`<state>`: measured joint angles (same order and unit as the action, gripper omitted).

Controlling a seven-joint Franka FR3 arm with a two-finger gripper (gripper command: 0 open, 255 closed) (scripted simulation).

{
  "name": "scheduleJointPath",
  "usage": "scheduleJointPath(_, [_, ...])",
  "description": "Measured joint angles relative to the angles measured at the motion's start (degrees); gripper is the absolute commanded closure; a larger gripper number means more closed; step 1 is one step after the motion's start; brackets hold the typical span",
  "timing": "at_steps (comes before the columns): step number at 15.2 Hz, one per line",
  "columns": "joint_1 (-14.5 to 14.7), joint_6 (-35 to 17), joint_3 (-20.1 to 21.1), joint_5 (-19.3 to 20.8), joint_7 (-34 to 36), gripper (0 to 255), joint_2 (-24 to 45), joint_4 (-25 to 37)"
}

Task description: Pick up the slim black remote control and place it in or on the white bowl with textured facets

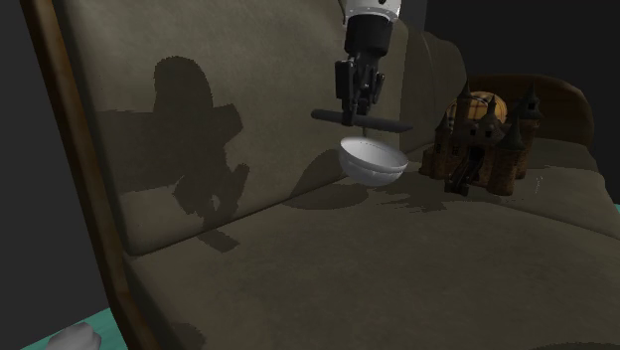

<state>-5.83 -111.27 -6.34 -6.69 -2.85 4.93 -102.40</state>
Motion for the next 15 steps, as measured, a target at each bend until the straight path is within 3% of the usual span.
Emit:
scheduleJointPath(7, [-5.19,2.8,-3.58,-1.93,-8.86,255,6.32,8.03])
scheduleJointPath(15, [-12.77,9.19,-6.22,-5.29,-18.0,255,18.86,25.54])
